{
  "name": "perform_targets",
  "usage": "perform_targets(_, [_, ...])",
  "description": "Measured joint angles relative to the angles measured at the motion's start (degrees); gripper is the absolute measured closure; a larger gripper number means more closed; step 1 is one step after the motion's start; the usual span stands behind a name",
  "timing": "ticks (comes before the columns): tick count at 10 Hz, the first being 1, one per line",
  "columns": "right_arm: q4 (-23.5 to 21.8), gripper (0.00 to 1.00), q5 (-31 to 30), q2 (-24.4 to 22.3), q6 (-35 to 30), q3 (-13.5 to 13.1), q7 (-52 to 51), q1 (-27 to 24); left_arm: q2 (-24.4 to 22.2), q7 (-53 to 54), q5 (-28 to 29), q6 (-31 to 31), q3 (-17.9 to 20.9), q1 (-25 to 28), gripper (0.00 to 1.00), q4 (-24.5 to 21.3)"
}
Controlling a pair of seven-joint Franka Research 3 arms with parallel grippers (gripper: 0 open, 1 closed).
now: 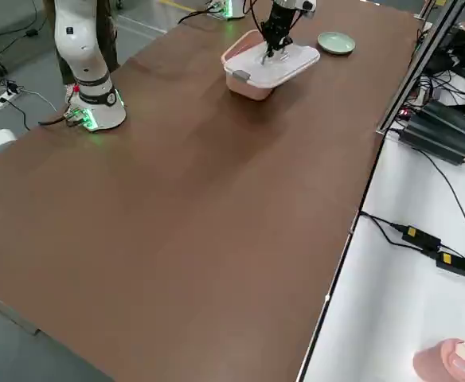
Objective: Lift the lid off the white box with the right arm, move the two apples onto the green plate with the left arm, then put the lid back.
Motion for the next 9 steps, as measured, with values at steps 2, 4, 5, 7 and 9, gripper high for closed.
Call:
perform_targets(2, [0.1, 0.93, 0.9, 0.0, -0.9, 0.0, -5.4, -3.2, 0.0, 0.0, 0.0, 0.0, 0.0, 0.0, 0.00, 0.0])
perform_targets(4, [0.1, 0.93, 1.7, 0.0, -3.9, 0.1, -9.9, -4.6, 0.0, 0.0, 0.0, 0.0, 0.0, 0.0, 0.00, 0.0])
perform_targets(5, [0.1, 0.93, 2.2, 0.1, -5.7, 0.1, -11.3, -5.1, 0.0, 0.0, 0.0, 0.0, 0.0, 0.0, 0.00, 0.0])
perform_targets(7, [0.1, 0.93, 2.9, 0.3, -8.9, 0.1, -14.4, -6.1, 0.0, 0.0, 0.0, 0.0, 0.0, 0.0, 0.00, 0.0])
perform_targets(9, [0.0, 0.93, 3.5, 0.5, -11.4, 0.1, -17.7, -7.7, 0.0, 0.0, 0.0, 0.0, -0.1, -0.1, 0.00, 0.0])
